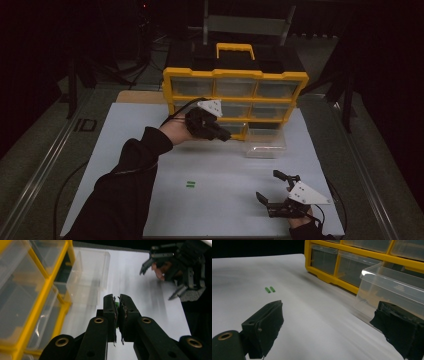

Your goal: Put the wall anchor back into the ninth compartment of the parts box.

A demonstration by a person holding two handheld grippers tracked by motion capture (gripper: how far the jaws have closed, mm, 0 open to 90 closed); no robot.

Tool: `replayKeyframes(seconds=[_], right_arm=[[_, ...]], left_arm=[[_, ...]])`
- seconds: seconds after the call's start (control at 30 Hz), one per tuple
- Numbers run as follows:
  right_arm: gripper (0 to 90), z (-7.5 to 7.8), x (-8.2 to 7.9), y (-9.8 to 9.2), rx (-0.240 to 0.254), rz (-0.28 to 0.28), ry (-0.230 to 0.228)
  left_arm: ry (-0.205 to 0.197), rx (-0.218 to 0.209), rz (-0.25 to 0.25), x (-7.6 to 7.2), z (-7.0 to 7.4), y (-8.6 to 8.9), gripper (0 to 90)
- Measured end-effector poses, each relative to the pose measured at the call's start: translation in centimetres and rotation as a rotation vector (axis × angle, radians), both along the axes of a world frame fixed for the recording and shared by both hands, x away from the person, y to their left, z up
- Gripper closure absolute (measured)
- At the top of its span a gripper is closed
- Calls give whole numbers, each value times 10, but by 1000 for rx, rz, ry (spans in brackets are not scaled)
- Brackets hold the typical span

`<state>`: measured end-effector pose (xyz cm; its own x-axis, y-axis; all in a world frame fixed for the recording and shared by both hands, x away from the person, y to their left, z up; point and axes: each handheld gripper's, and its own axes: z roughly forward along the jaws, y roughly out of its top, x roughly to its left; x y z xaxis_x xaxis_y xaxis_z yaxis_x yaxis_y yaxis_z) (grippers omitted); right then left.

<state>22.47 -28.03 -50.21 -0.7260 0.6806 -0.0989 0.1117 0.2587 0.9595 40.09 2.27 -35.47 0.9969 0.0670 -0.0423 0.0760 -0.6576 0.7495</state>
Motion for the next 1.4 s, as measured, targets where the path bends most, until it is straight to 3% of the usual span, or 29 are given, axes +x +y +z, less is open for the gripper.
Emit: replayKeyframes(seconds=[0.33,0.83,1.13,1.17,1.27,1.3,1.4], right_arm=[[81,0,0,-1,6,1,2],[81,0,0,-1,7,7,8],[81,0,0,0,11,10,10],[81,0,0,0,11,11,10],[81,0,0,0,11,12,10],[81,0,0,0,10,12,9],[81,0,0,-1,16,10,10]], left_arm=[[5,-59,-27,8,6,-31,851],[16,-105,-3,17,10,-76,851],[24,-85,38,23,6,-93,850],[32,-84,63,26,4,-95,850],[42,-85,72,28,3,-97,850],[63,-79,91,30,1,-99,850],[68,-56,112,33,-2,-103,850]])
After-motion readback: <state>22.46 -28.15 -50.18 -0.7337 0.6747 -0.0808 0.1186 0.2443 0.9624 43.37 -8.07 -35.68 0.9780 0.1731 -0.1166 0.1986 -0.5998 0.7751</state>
